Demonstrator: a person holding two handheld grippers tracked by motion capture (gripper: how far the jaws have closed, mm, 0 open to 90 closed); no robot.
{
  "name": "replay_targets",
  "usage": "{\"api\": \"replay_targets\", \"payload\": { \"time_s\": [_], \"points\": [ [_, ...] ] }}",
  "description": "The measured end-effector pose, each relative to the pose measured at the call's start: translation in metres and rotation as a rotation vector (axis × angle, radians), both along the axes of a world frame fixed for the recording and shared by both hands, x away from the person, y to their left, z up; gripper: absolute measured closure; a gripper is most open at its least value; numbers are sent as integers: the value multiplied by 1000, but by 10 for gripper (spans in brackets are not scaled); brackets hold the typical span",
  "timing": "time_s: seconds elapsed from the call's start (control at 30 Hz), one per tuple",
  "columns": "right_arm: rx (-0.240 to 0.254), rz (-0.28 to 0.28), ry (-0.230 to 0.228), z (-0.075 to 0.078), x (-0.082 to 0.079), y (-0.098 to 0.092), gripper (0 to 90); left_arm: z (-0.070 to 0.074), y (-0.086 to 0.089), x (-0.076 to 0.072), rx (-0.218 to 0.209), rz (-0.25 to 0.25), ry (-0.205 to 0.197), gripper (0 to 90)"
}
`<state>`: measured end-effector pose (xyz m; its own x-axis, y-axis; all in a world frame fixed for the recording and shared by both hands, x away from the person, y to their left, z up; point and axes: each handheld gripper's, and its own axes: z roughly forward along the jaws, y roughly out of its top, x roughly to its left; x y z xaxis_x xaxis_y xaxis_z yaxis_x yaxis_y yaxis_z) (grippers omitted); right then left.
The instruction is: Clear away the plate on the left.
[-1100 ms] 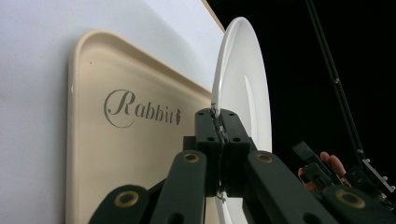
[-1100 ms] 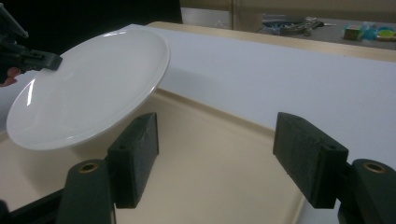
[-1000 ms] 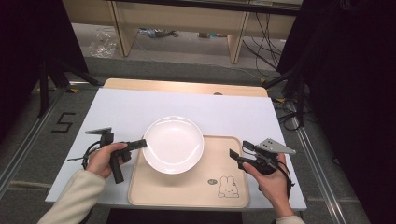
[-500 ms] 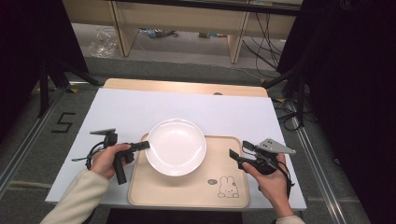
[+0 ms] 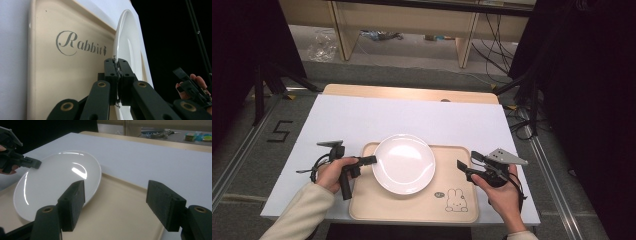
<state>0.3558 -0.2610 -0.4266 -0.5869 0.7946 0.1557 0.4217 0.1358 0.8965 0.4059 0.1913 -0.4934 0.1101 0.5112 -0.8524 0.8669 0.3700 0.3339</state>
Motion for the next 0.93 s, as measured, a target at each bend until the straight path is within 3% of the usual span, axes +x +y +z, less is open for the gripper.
{"api": "replay_targets", "payload": {
  "time_s": [0.13,0.2,0.27,0.3,0.37,0.47,0.5,0.53,0.57,0.6,0.63,0.67,0.7,0.73,0.8,0.87,0.93],
  "points": [
    [3,1,-7,-1,1,0,322,-2,-1,0,18,8,-7,867],
    [5,-2,-15,-1,1,0,320,-1,0,1,39,-19,-50,870],
    [-2,-5,-29,-1,2,-1,319,2,0,1,82,-14,-80,868],
    [-1,1,-10,-1,1,-1,318,2,-1,1,92,-18,-90,860],
    [3,0,-14,-1,1,0,317,4,-1,0,136,-35,-117,844],
    [2,-1,-17,-1,1,-1,315,8,0,-1,229,-23,-182,782],
    [8,-2,-11,-1,1,0,314,10,2,-1,218,-20,-199,770],
    [-39,-3,-19,1,1,-4,313,15,4,-2,232,-14,-255,692],
    [-39,-3,-19,1,1,-4,313,15,4,-2,232,-14,-255,650],
    [-22,-5,-12,0,1,-3,313,18,5,-3,261,-12,-313,589],
    [-22,-5,-12,0,1,-3,313,19,6,-3,270,-15,-340,589],
    [-18,-5,-3,1,0,-3,313,21,7,-4,272,-26,-365,500],
    [-29,4,-24,1,1,-4,312,24,8,-5,283,-31,-397,500],
    [-23,3,-15,1,1,-4,312,26,9,-6,296,-37,-434,457],
    [-28,0,-48,0,2,-4,312,31,10,-9,345,-35,-494,386],
    [-14,-5,-1,1,0,-3,312,35,10,-10,358,-34,-527,329],
    [-18,-4,-3,1,1,-3,311,36,10,-11,368,-36,-552,308]
  ]
}}
